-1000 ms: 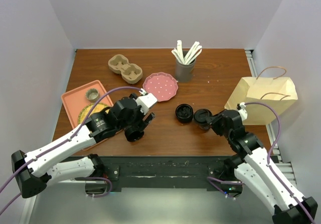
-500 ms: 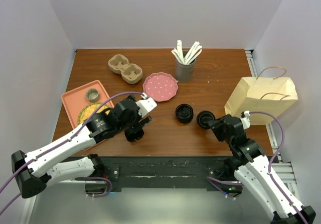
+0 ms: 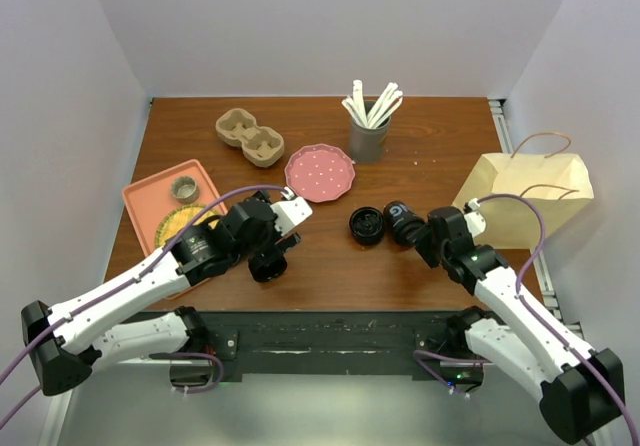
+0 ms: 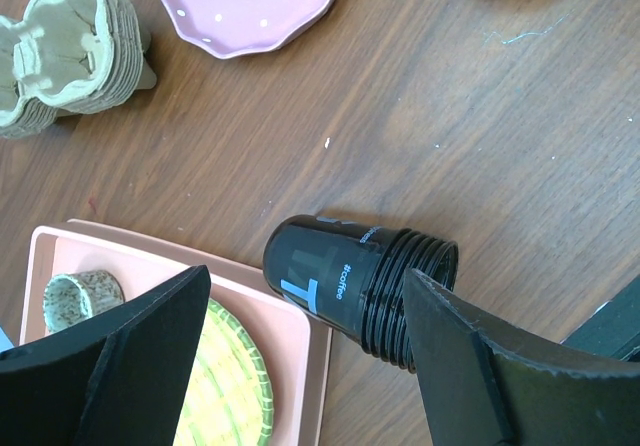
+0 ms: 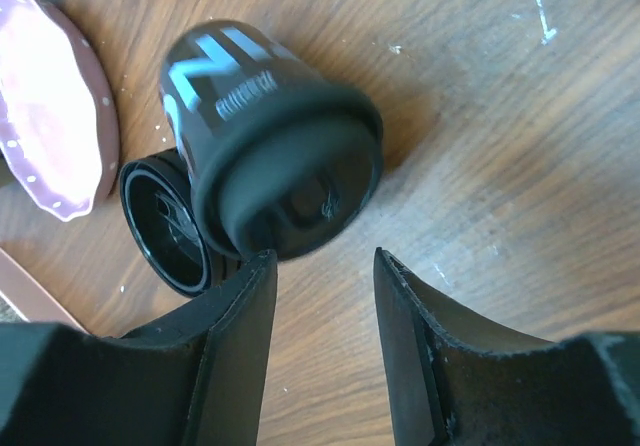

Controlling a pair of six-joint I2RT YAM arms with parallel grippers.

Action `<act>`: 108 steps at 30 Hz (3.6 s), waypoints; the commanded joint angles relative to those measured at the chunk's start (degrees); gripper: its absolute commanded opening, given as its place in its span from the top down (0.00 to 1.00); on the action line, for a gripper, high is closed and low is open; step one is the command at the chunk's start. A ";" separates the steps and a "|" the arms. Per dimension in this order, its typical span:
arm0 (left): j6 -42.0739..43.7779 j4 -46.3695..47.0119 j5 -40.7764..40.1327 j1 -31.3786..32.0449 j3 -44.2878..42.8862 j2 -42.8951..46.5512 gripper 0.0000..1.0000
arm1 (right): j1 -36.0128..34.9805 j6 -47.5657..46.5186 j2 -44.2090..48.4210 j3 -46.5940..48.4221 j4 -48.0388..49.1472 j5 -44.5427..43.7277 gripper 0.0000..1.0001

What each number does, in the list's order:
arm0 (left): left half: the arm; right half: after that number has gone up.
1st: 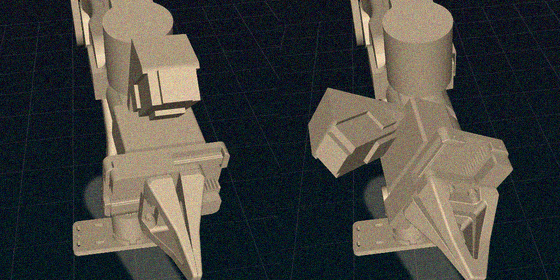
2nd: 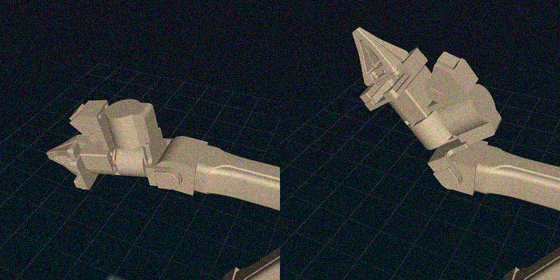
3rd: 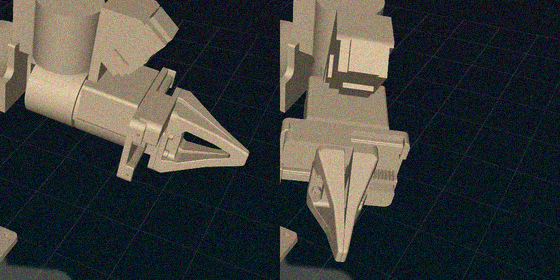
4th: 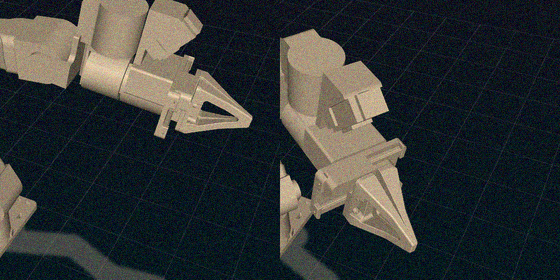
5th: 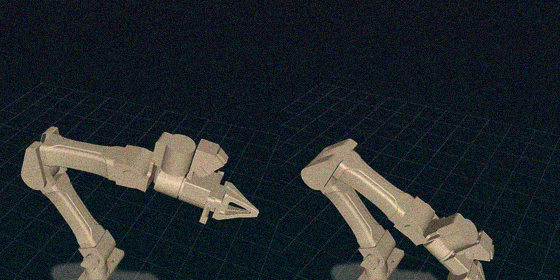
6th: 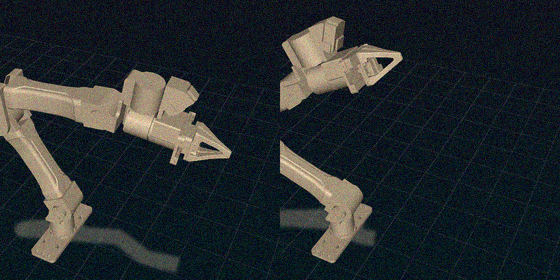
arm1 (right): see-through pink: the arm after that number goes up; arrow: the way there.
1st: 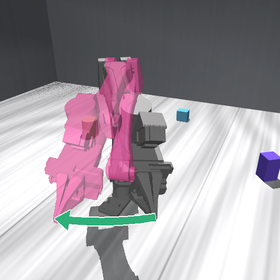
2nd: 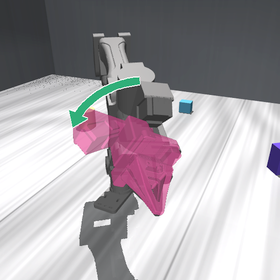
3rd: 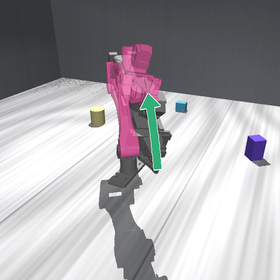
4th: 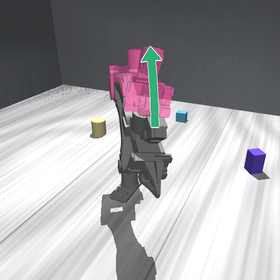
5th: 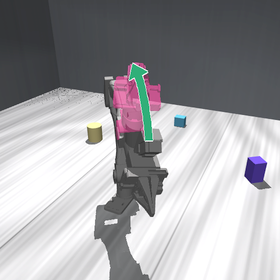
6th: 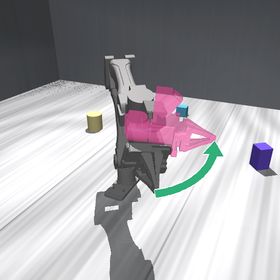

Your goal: Pack the takeout coffee

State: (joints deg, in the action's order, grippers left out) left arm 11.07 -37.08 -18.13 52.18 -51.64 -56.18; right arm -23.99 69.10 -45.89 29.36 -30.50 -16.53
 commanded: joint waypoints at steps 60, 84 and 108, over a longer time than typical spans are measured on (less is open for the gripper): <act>-2.28 1.31 4.16 0.02 -1.62 3.89 0.17 | -1.06 -0.28 -30.22 21.08 -5.36 -13.96 0.51; -3.07 4.73 2.40 0.02 -2.06 4.41 0.17 | -7.56 -21.89 -27.93 35.31 -19.75 -33.82 0.79; -9.22 3.42 -9.47 0.02 -6.02 14.08 0.17 | -15.29 -42.03 -54.65 54.39 -36.91 -47.62 0.76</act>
State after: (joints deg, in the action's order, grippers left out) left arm 4.14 -33.65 -25.89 52.18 -55.02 -42.98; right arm -37.67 29.28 -96.88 79.90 -65.32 -59.11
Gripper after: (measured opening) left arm 0.826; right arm 0.323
